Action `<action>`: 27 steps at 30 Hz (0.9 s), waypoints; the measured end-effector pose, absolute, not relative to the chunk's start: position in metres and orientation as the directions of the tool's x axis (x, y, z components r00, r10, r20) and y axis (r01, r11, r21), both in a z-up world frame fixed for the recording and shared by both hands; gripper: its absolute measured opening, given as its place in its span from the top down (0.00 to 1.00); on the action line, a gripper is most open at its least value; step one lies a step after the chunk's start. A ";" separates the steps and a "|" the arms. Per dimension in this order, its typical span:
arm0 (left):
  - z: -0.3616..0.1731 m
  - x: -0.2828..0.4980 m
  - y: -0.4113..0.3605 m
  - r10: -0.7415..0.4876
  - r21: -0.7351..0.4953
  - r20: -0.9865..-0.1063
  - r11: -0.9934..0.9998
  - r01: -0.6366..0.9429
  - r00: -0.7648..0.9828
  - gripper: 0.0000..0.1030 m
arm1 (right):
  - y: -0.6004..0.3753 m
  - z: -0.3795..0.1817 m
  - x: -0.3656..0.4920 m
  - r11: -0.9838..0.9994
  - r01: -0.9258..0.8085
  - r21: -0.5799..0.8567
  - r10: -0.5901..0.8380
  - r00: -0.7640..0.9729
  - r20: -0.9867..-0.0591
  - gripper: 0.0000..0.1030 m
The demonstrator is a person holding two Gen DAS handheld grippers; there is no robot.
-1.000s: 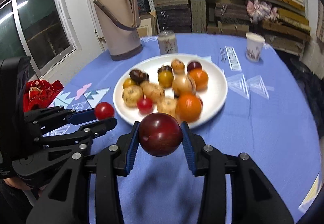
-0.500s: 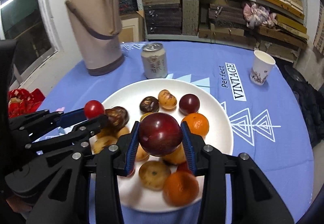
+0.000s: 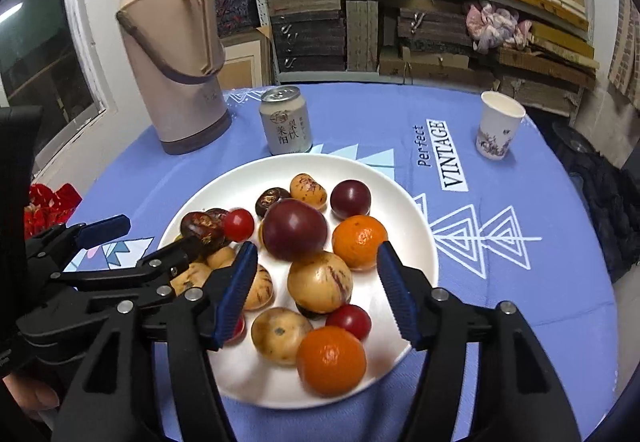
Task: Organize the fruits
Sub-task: 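Withdraw both open tools away from the full plate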
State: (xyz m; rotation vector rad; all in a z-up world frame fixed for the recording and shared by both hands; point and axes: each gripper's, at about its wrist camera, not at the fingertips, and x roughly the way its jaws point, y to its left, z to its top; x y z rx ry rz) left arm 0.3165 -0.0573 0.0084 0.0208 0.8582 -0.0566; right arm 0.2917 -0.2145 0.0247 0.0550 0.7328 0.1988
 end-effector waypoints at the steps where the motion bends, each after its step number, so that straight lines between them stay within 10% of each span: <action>1: 0.008 0.314 -0.056 -0.048 -0.015 -0.761 0.998 0.058 0.646 0.15 | -0.215 0.027 0.290 0.979 -0.163 0.123 0.203 0.727 -0.656 0.38; 27: -0.008 0.174 -0.055 -0.049 0.031 -0.745 0.994 0.107 0.666 0.04 | -0.220 -0.005 0.131 0.990 -0.073 0.120 0.134 0.742 -0.657 0.10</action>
